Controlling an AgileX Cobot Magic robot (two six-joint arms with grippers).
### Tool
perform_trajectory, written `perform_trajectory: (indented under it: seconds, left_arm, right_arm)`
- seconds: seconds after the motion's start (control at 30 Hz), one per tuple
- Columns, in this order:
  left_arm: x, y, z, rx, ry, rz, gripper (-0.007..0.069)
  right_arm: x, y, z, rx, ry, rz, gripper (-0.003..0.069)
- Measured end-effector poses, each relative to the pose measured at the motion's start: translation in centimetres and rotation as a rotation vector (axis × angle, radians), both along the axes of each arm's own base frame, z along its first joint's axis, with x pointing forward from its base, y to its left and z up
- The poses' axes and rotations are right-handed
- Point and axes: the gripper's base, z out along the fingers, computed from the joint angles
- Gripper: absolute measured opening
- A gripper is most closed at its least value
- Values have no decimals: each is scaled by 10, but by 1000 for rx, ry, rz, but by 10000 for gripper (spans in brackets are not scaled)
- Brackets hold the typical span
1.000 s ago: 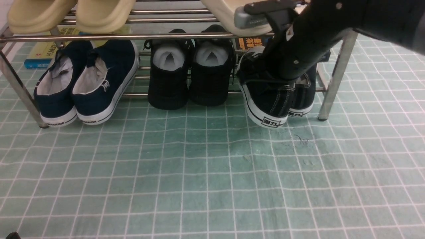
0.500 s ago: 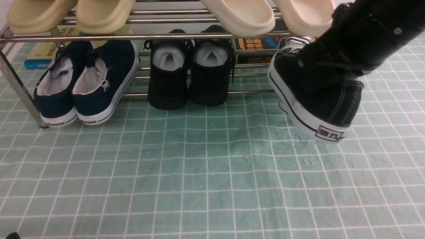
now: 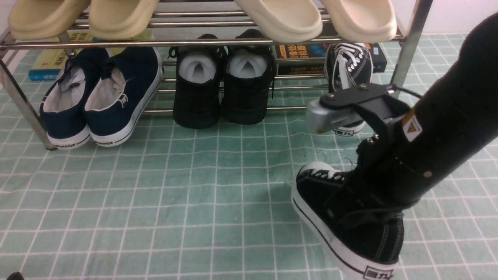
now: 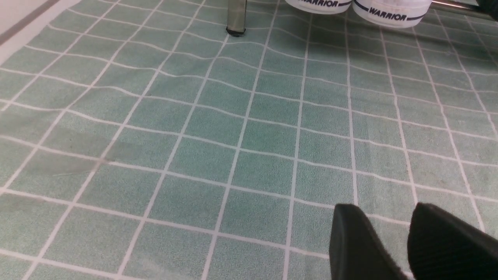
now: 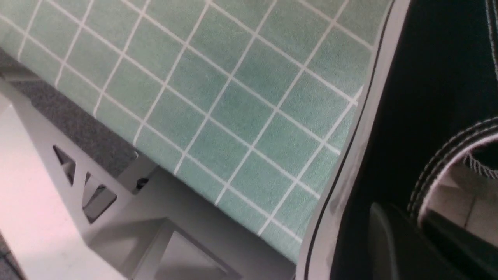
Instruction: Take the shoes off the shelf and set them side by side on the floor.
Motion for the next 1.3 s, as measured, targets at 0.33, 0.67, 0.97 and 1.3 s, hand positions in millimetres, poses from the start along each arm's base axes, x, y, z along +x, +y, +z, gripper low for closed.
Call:
perform_trajectory:
  seconds: [0.33,0.67,0.97,1.3]
  left_arm:
    - [0,0,0,0,0,0,242]
    - [0,0,0,0,-1,0,242]
    - [0,0,0,0,-1,0,242]
    - [0,0,0,0,-1,0,242]
  right_arm:
    - [39,21,-35,20,-142,-63,10]
    - [55,32,-65,-4,-122,-85,13]
    - [53,28,-60,-15,-124,-109,16]
    - [48,22,-40,16,-184,-125,21]
